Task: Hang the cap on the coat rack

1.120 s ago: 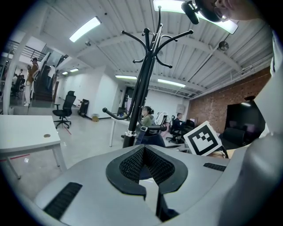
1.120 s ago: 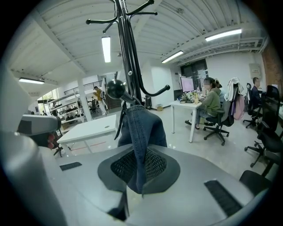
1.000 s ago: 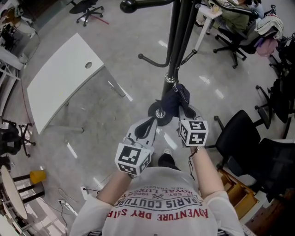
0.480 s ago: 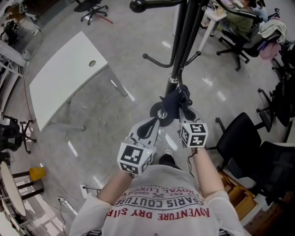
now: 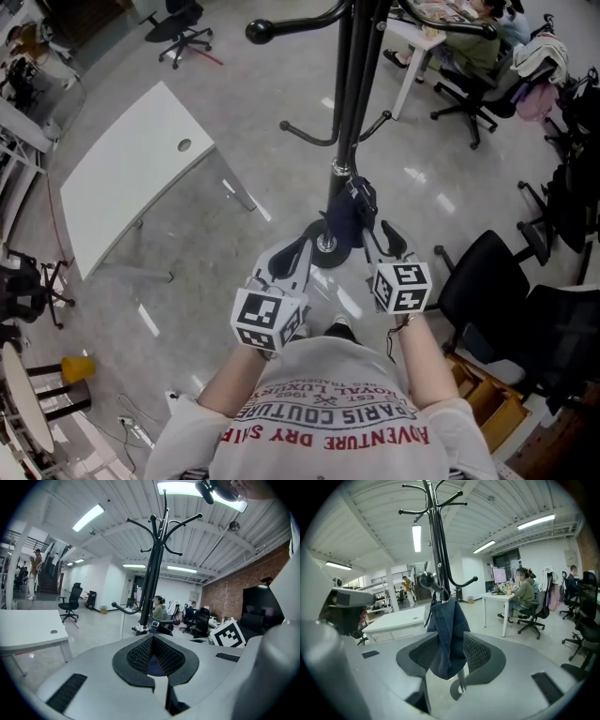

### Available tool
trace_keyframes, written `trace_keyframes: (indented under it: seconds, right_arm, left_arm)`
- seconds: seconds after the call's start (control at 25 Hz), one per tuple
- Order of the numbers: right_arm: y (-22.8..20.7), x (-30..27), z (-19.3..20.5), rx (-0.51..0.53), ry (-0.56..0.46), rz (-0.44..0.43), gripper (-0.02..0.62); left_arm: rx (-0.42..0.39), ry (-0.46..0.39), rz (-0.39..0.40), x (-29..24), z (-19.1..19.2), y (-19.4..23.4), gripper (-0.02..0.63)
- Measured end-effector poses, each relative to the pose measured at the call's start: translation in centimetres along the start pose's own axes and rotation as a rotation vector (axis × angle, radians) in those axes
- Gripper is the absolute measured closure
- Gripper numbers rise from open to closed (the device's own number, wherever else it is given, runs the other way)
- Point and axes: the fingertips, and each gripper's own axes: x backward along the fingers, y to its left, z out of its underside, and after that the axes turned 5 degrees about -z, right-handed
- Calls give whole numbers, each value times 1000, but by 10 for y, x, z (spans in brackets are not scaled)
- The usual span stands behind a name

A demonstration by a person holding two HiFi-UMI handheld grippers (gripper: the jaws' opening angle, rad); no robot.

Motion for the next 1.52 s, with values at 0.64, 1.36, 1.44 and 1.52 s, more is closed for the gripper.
trace_keyframes:
  seconds: [0.64, 1.36, 1.44, 1.52]
  right_arm:
    - [39, 105, -125, 113, -355, 10, 578]
    - [44, 114, -127, 138, -345, 11, 580]
    - [43, 115, -129, 149, -352, 12, 580]
    - [42, 115, -131, 157, -358, 17, 580]
  left_arm:
    - [-20, -148, 25, 12, -59, -23, 600]
    - [-87, -171, 6, 20, -70, -35, 600]
    - [-85, -173, 1, 19, -71, -34, 601]
    - [-79, -175, -1, 19, -72, -33, 600]
